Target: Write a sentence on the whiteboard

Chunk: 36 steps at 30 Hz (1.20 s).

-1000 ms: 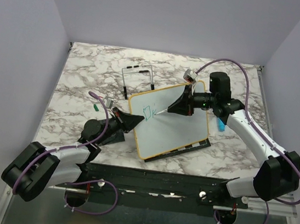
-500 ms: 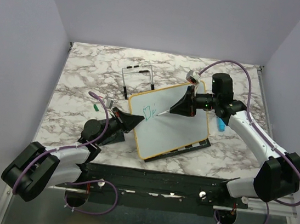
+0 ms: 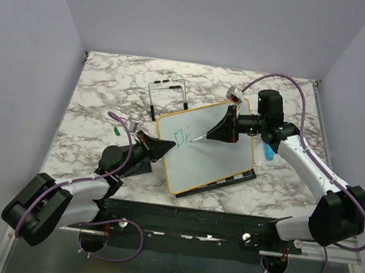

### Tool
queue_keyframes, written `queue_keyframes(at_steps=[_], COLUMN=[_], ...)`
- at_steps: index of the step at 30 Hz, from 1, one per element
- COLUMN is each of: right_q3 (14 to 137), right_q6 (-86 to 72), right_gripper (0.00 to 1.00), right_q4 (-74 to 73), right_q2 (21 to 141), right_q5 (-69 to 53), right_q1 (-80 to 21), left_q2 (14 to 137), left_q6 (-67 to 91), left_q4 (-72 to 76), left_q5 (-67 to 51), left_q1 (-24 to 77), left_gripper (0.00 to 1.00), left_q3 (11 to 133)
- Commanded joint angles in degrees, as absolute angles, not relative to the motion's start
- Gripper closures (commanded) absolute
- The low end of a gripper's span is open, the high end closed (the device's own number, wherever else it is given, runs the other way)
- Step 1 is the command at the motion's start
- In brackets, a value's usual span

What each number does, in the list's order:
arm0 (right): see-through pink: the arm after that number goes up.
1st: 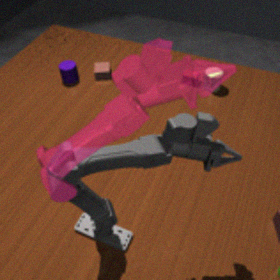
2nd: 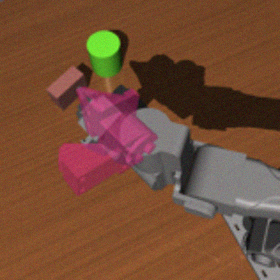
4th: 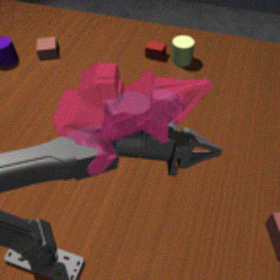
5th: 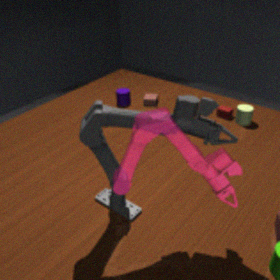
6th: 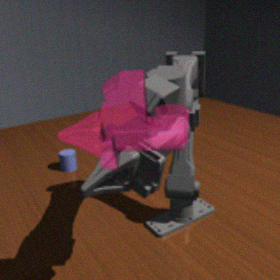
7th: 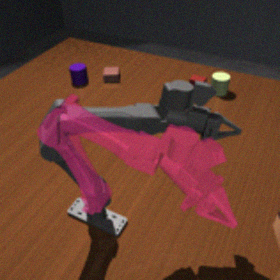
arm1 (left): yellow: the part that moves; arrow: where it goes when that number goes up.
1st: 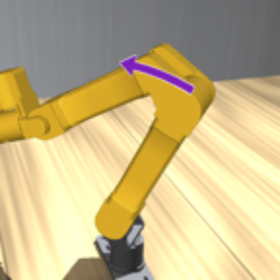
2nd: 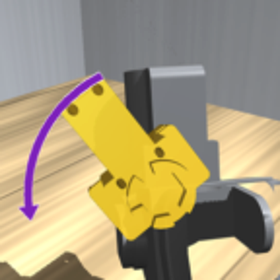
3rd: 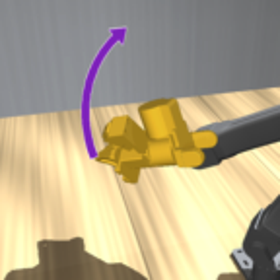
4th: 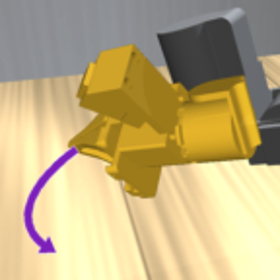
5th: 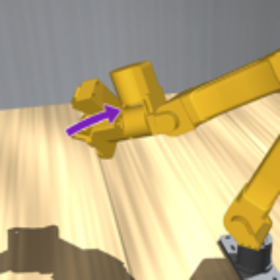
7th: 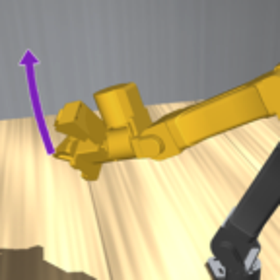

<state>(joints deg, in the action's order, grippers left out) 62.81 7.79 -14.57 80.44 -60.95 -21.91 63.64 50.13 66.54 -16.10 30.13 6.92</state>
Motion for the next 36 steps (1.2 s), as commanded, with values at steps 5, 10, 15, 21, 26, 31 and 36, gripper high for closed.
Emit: queue_keyframes(at_steps=[5, 10, 15, 21, 26, 31, 36], right_q3=[63.0, 63.6, 63.7, 63.7, 63.5, 63.4, 63.2], right_q6=[6.9, 4.4, 3.3, 2.7, 2.8, 3.1, 3.3], right_gripper=[0.99, 0.99, 0.99, 0.99, 0.99, 0.99, 1.0], right_q4=[-12.8, -11.1, -10.0, -9.6, -9.8, -10.2, -10.5], right_q2=[81.6, 83.1, 83.4, 83.8, 83.8, 83.5, 82.4], right_q5=[-61.3, -60.5, -59.9, -58.8, -57.0, -55.4, -53.4], right_q1=[-21.5, -21.5, -21.5, -21.5, -21.5, -21.5, -21.3], left_q2=[63.5, 63.4, 63.2, 63.4, 63.3, 63.3, 63.4], left_q6=[43.9, 44.1, 44.0, 44.1, 44.0, 43.9, 43.8], left_q4=[64.4, 64.7, 64.3, 64.6, 64.4, 64.2, 64.1], left_q5=[-17.4, -17.5, -17.4, -17.5, -17.6, -17.7, -17.6], left_q1=[30.3, 30.3, 30.3, 30.3, 30.3, 30.3, 30.3], left_gripper=[1.0, 1.0, 1.0, 1.0, 1.0, 1.0, 1.0], left_q3=[5.6, 5.5, 5.5, 5.5, 5.6, 5.7, 5.9])
